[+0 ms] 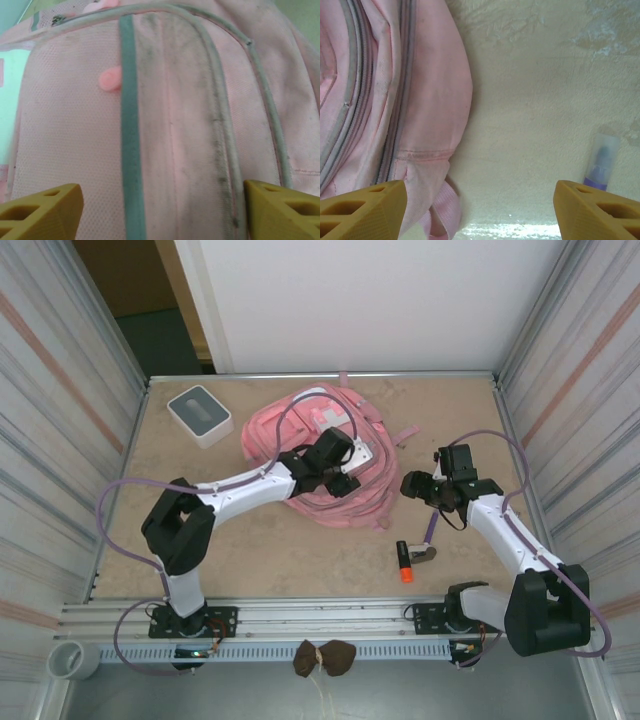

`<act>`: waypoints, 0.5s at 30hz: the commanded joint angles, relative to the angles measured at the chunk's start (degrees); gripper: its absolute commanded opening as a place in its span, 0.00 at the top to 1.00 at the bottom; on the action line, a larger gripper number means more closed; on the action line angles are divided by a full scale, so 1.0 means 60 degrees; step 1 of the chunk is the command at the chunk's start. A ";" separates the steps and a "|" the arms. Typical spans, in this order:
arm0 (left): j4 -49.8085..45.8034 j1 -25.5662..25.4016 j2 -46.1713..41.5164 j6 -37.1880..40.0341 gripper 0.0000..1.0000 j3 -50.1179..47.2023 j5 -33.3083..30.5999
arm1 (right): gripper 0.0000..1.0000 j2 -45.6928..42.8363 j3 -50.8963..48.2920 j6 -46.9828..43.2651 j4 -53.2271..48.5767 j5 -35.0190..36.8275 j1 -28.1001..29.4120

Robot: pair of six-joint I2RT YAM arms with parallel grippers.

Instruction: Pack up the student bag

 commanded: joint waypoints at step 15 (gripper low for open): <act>-0.0677 0.0853 -0.0130 -0.0424 0.78 0.0542 0.1604 | 0.29 0.0783 -0.0309 0.0335 -0.0219 0.0828 -0.1092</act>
